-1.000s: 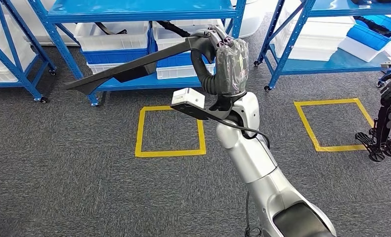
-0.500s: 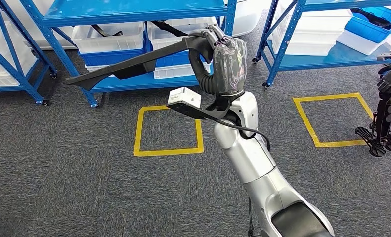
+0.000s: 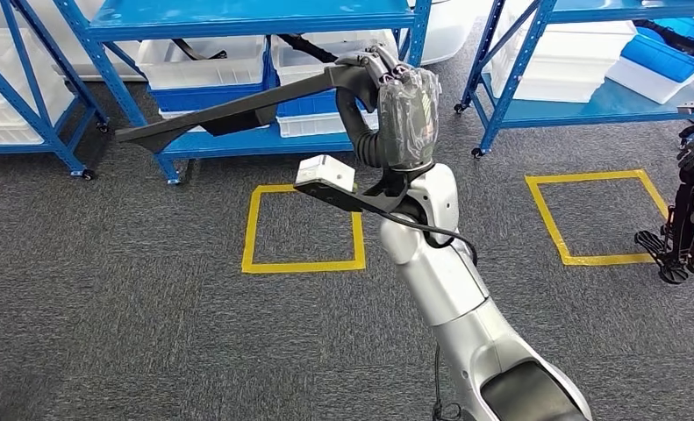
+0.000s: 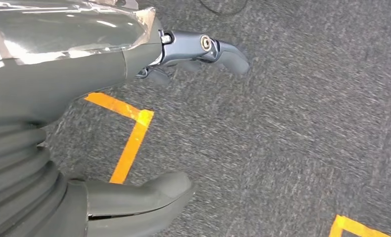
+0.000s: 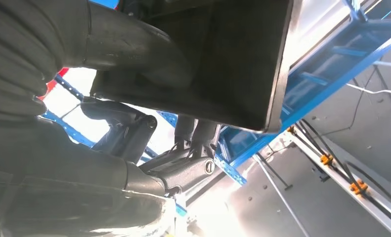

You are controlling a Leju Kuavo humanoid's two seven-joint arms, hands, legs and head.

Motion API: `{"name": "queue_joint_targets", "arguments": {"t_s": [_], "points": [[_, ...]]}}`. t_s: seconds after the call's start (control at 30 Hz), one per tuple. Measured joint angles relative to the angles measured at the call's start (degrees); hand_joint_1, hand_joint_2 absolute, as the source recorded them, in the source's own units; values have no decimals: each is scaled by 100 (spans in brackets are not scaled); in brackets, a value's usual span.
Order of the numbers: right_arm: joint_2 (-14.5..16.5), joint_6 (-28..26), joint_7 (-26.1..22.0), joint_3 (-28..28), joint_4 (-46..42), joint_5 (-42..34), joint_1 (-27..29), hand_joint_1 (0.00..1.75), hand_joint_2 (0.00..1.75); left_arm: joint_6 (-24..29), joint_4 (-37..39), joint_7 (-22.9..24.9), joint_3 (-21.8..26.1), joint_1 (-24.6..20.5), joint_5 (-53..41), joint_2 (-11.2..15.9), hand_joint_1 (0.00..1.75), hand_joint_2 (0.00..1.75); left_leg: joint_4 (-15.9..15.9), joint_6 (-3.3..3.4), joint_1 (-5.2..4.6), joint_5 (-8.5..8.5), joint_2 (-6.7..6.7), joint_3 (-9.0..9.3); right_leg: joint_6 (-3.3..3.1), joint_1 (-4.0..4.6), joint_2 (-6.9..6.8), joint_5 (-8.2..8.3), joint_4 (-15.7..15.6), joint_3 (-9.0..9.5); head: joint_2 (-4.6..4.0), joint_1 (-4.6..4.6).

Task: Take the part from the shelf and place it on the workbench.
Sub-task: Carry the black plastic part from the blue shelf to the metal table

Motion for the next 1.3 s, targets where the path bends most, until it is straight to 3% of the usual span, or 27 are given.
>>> {"name": "queue_joint_targets", "arguments": {"t_s": [0.07,0.1,0.13,0.23,0.3,0.33,0.4,0.47,0.5,0.53,0.6,0.67,0.73,0.8,0.83,0.93,0.97,1.0,1.07,1.13,1.17,1.23,1.3], "points": [[-1,0,0,-3,9,19,7,175,175,4,0,0,2,3,0,-4,0,175,124,-123,82,-6,-72,-109,200,-88,40,236,-634,357,0,-1],[-1,-1,-2,-7,13,27,10,175,175,8,-4,0,4,5,0,12,0,175,210,-199,106,-23,-105,-170,255,-118,105,318,-873,476,0,19],[2,-1,-5,-14,17,35,10,175,175,10,-7,-1,6,6,-1,18,0,175,282,-264,115,-39,-139,-223,239,-132,169,347,-971,531,0,26],[39,-1,-4,-32,27,63,12,175,175,13,-14,-4,10,22,-2,22,0,175,324,-379,130,-8,-216,-300,13,-118,216,341,-866,454,0,0],[77,-1,-4,-35,29,87,11,175,175,13,-14,-3,10,50,-2,30,0,175,468,-370,146,-122,-129,-386,-96,-88,160,387,-851,415,0,-33],[91,-1,-6,-36,31,98,9,175,175,13,-13,-3,10,57,-3,32,0,175,737,-347,131,-305,-52,-499,-135,-63,127,411,-856,397,0,-43],[107,-1,-7,-38,36,111,14,175,175,14,-13,-2,10,55,-6,31,0,175,1595,-271,56,-796,66,-843,-191,15,52,442,-863,364,0,-50],[105,-1,-7,-39,47,120,26,175,175,18,-13,-2,10,57,-10,30,0,175,2203,-173,-23,-1061,74,-1049,-225,102,-33,458,-863,331,0,-51],[105,-1,-10,-39,51,122,29,175,175,20,-13,-2,10,59,-11,30,0,175,2178,-98,-71,-1043,75,-979,-237,144,-72,463,-863,322,0,-50],[108,-1,-15,-39,52,125,27,175,175,22,-14,-2,10,59,-11,30,0,175,1934,-5,-130,-947,83,-790,-243,182,-110,465,-864,318,0,-51],[120,-1,-36,-43,52,126,16,175,175,26,-17,-2,10,47,-12,38,0,175,1218,188,-265,-754,201,-298,-249,252,-177,465,-862,319,0,-48],[132,-1,-57,-53,54,122,7,175,175,29,-22,-5,10,27,-18,48,0,175,829,260,-360,-702,304,-62,-247,291,-248,464,-868,320,0,-44],[143,-1,-68,-61,54,111,2,175,175,31,-24,-9,11,23,-22,53,0,175,754,252,-389,-684,260,-49,-240,301,-327,465,-888,332,0,-43],[151,-1,-79,-71,53,105,-4,175,175,31,-24,-9,13,31,-23,51,0,175,664,267,-359,-621,194,-11,-221,299,-291,398,-795,289,0,-42],[151,-1,-87,-81,52,104,-8,175,175,31,-24,-9,14,29,-24,48,0,175,618,282,-337,-586,160,5,-217,294,-227,298,-615,207,0,-38],[130,-1,-107,-127,54,90,23,175,175,31,-24,-9,15,23,-26,37,0,175,585,312,-313,-540,28,-4,-214,265,-64,-133,390,-244,0,-33],[123,-1,-111,-138,55,84,43,175,175,31,-24,-9,15,29,-26,32,0,175,585,309,-313,-534,-21,-10,-193,261,-52,-191,595,-332,0,-33],[120,-1,-115,-143,55,82,57,175,175,31,-24,-9,15,35,-26,28,0,175,586,304,-313,-527,-72,-13,-159,258,-43,-160,581,-317,0,-33],[116,-1,-120,-144,55,86,61,175,175,31,-24,-9,15,39,-24,25,0,175,586,286,-314,-508,-176,-13,-92,255,30,102,-59,15,0,-33],[117,-1,-123,-144,54,90,49,175,175,37,-24,-9,16,38,-20,15,0,175,591,252,-323,-488,-269,-20,-126,266,188,353,-799,383,0,-37],[119,-1,-123,-144,54,92,42,175,175,42,-24,-9,19,39,-16,10,0,175,591,227,-323,-478,-307,-29,-170,277,241,417,-998,483,0,-40],[121,-1,-120,-144,52,113,32,175,175,52,-25,-10,36,44,-8,10,0,175,577,162,-318,-447,-378,-52,-262,284,198,471,-1078,527,0,-39],[122,-1,-113,-144,52,149,27,175,175,56,-23,-16,64,53,-2,16,0,175,612,102,-307,-471,-330,-94,-333,229,112,532,-1147,563,0,-44]]}}
